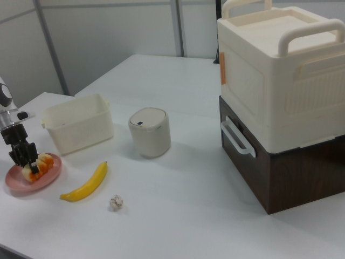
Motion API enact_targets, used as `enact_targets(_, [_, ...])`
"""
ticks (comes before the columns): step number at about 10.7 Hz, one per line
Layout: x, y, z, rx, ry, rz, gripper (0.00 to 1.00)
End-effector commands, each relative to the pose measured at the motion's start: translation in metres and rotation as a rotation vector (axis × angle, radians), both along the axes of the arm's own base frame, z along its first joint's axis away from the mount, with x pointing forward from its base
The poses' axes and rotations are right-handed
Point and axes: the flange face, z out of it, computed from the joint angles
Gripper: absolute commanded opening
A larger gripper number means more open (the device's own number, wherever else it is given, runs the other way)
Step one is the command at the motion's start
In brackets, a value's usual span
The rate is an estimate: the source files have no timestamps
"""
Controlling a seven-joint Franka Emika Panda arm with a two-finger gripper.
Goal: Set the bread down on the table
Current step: 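Close the gripper on the bread roll on the plate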
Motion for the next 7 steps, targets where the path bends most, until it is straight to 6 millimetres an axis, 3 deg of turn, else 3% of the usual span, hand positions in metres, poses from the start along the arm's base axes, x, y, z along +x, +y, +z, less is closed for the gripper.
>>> enact_targets(1, [0.001,0.005,0.003,-0.003,-0.031,-0.003,0.0])
enact_targets(4, [0.005,-0.002,0.015,0.003,-0.035,-0.013,0.0])
enact_targets(5, [0.011,-0.009,0.03,0.018,-0.054,-0.029,0.0])
enact_targets(7, [0.034,-0.045,0.079,0.059,-0.1,-0.052,0.0])
